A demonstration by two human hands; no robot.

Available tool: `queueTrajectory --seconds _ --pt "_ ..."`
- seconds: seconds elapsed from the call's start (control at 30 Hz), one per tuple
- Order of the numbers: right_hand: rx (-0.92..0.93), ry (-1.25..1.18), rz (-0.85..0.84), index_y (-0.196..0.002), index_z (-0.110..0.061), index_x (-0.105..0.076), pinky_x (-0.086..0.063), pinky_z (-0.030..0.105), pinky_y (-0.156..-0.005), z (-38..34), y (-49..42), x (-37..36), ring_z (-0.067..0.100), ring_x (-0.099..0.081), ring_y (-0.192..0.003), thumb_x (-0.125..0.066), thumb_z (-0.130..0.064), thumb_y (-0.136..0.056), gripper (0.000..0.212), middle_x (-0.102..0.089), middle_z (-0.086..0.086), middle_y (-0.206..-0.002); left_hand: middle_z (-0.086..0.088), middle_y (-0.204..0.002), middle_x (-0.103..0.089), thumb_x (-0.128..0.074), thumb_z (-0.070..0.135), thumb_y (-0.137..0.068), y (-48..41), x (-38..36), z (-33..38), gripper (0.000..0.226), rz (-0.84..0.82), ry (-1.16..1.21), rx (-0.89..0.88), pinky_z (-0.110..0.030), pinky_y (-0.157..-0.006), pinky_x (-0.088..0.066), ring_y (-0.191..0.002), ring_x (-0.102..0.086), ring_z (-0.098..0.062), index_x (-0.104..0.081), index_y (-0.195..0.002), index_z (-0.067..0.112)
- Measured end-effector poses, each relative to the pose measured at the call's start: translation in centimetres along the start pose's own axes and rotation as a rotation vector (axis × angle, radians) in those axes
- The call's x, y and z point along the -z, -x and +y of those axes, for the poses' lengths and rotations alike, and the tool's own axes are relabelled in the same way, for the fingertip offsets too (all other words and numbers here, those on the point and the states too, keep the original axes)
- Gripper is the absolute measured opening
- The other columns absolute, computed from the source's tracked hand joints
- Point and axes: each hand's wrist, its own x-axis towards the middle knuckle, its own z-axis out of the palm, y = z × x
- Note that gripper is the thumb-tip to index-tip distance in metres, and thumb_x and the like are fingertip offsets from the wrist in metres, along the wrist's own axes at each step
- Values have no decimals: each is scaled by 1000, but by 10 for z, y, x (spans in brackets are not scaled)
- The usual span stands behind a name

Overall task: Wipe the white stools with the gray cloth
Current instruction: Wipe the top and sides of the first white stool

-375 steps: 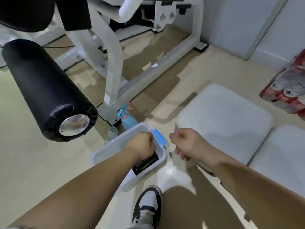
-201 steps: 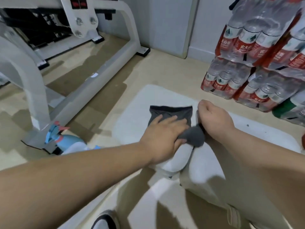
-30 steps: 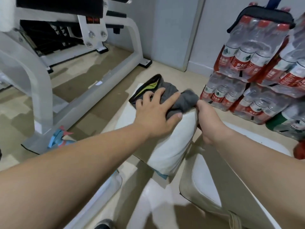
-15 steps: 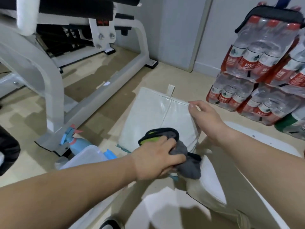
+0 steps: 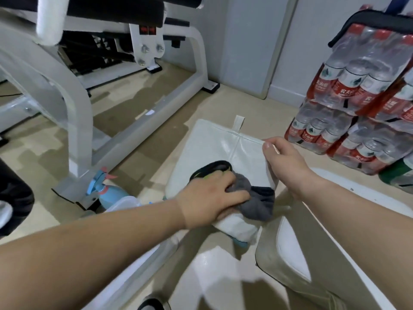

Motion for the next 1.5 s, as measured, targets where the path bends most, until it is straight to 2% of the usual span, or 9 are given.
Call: queueTrajectory --seconds 0.13,0.23,0.33,0.6,0.77,0.9,0.97,1.17,1.5 --pt "-12 -35 -7 -94 -33 -66 -46 36 -88 3 0 3 23 -58 -112 -51 -39 -110 23 -61 3 -133 -12 -117 -51 -50 45 -102 3 9 -64 37 142 -63 434 -43 -69 -57 -99 -57 -34 -47 -135 29" --pt "-15 -9 -1 -96 -34 -64 -43 40 -109 1 1 1 24 -56 -123 -49 -36 -111 21 -58 1 -135 -10 -126 -45 -44 45 -107 -28 13 -69 35 275 91 1079 -44 -80 -47 -111 -55 -36 -46 -137 27" --pt "4 62 21 -95 -33 -60 -39 36 -102 0 4 1 24 -53 -120 -47 -33 -111 21 -57 4 -132 -9 -138 -45 -39 45 -110 -70 15 -62 35 367 300 1336 -47 -95 -41 -125 -49 -37 -47 -139 28" --pt "-146 -50 -40 -92 -26 -61 -47 46 -104 0 5 9 40 -59 -119 -45 -29 -89 16 -58 18 -126 -7 -121 -48 -51 47 -103 -73 -2 23 36 200 99 620 -37 -67 -36 -99 -50 -32 -49 -136 33" --pt "-52 26 -110 -119 -32 -67 -38 39 -116 -8 4 1 21 -49 -130 -43 -41 -108 28 -51 2 -134 -9 -104 -56 -51 41 -100 3 1 40 27 -32 30 152 -33 -66 -17 -80 -53 -28 -65 -119 26" --pt "-23 146 -107 -114 -31 -61 -35 33 -94 -5 -1 -3 25 -50 -116 -36 -44 -113 28 -51 6 -130 -8 -107 -56 -59 31 -100 55 2 9 24 -105 -1 -44 -33 -64 -42 -84 -55 -28 -60 -124 29" --pt "-28 129 -83 -103 -32 -61 -37 33 -81 -2 -1 -2 26 -53 -104 -37 -42 -113 29 -56 8 -122 -11 -108 -57 -54 27 -98 76 10 -26 31 -112 -69 20 -33 -63 -49 -86 -60 -30 -58 -129 26" --pt "-42 84 -65 -84 -40 -57 -35 32 -71 7 3 3 24 -47 -88 -40 -44 -112 33 -54 9 -109 -10 -125 -46 -43 42 -109 37 32 -59 31 240 132 1044 -49 -84 -53 -100 -60 -36 -46 -135 25" --pt "-213 -29 -42 -100 -36 -65 -44 53 -108 -13 10 -9 34 -57 -121 -35 -58 -88 39 -60 9 -130 -12 -134 -39 -47 46 -106 -84 16 -13 39 237 182 997 -45 -90 -41 -114 -45 -37 -44 -143 33"
